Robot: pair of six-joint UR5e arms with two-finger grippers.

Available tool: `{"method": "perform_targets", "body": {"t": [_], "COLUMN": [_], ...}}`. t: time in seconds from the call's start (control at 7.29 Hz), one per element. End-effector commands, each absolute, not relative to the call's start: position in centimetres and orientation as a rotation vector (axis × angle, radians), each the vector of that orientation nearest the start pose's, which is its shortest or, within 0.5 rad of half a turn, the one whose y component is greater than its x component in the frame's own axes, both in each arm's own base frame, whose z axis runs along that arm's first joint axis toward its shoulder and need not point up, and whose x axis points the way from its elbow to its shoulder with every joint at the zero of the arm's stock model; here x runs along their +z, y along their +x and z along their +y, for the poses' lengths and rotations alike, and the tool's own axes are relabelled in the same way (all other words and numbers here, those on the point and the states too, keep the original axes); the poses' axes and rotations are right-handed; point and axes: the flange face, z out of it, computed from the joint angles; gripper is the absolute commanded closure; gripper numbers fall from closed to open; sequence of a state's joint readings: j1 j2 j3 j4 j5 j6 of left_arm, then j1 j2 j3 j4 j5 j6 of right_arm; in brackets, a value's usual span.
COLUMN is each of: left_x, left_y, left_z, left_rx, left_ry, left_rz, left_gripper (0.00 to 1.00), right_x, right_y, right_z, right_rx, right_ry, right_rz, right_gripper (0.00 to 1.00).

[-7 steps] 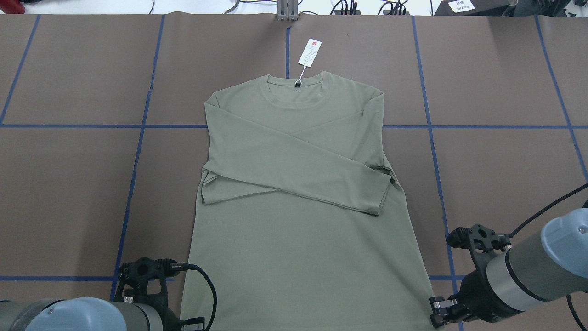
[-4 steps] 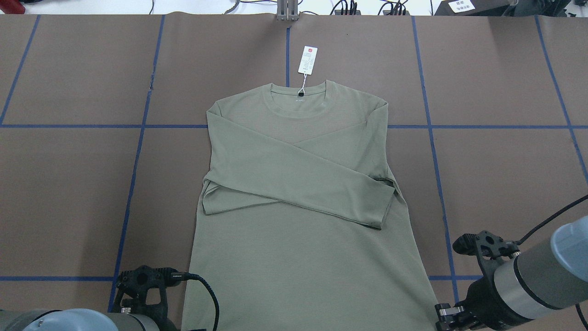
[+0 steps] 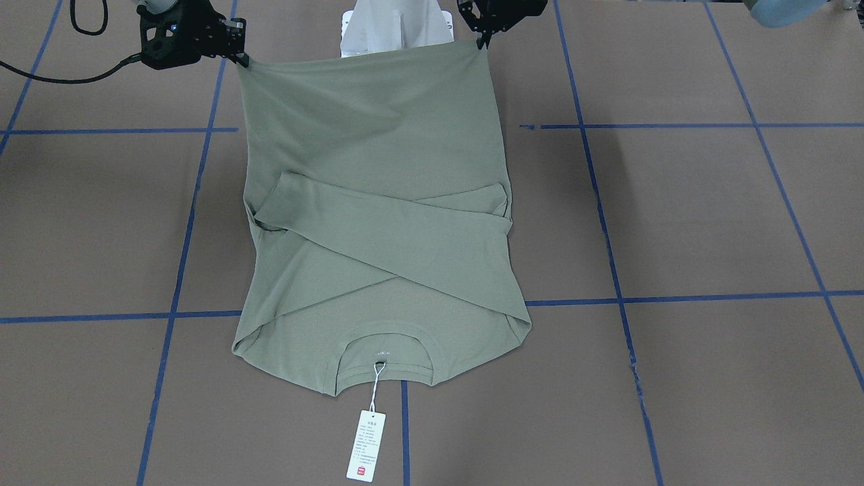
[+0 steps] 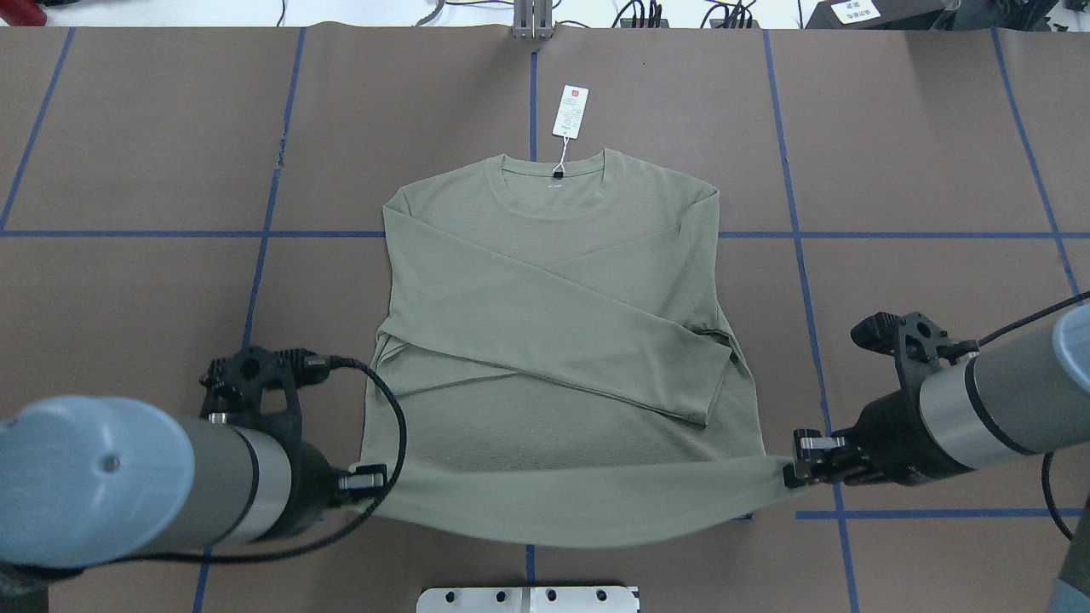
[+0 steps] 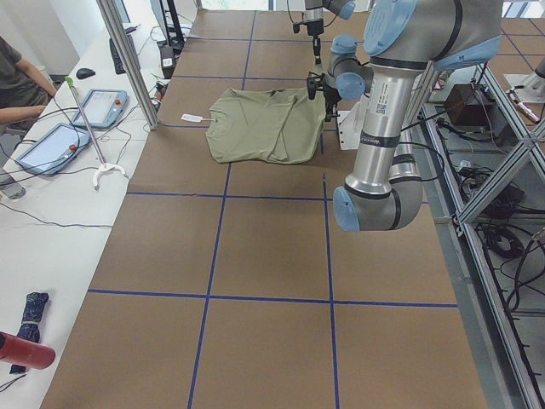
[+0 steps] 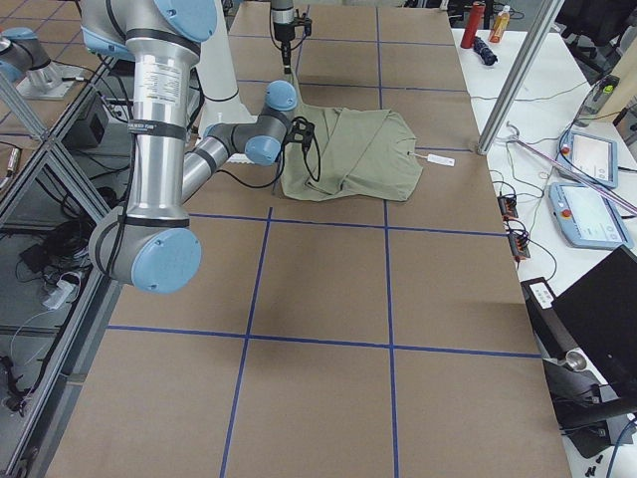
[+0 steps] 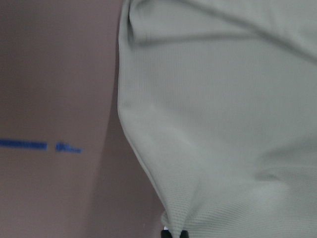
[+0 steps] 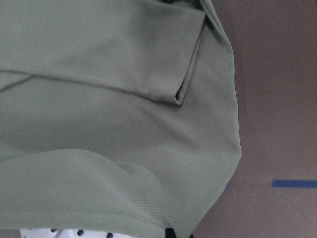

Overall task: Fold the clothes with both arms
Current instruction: 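Lift the hem with both grippers and fold it toward the collar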

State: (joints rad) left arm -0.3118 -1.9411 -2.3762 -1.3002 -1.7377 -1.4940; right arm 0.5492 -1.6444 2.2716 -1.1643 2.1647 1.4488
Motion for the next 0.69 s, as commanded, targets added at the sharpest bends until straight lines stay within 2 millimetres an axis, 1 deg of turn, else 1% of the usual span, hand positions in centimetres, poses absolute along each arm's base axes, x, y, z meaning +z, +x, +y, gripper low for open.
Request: {"method": "perform_targets", "body": {"t": [0.0,0.14,0.27,0.41,0.55], "left_x": [18.4,18.4,18.4,19.9,21.9], "left_y": [37.9,39.1,39.5,39.1,39.1], "left_z": [-33.0,-35.9,-39.7,-43.6,-46.8], "left_rx": [-0.192,-0.221,-0.241,-0.260,-0.263], "left_ry": [0.103,0.118,0.153,0.191,0.217], "left_rz": [0.865,0.847,0.834,0.819,0.795], "left_gripper": [1.00,1.00,1.00,1.00,1.00], "right_x": [30.0,30.1,28.9,28.7,29.5], "right_y": [-31.6,-32.8,-33.6,-34.2,-34.2], "right_z": [-36.3,-41.1,-46.0,-49.5,-52.3], "right_rx": [0.189,0.248,0.298,0.328,0.302], "right_ry": [-0.083,-0.055,-0.024,-0.005,0.035], "right_rz": [-1.154,-1.142,-1.143,-1.131,-1.104], "right_gripper": [1.00,1.00,1.00,1.00,1.00]}}
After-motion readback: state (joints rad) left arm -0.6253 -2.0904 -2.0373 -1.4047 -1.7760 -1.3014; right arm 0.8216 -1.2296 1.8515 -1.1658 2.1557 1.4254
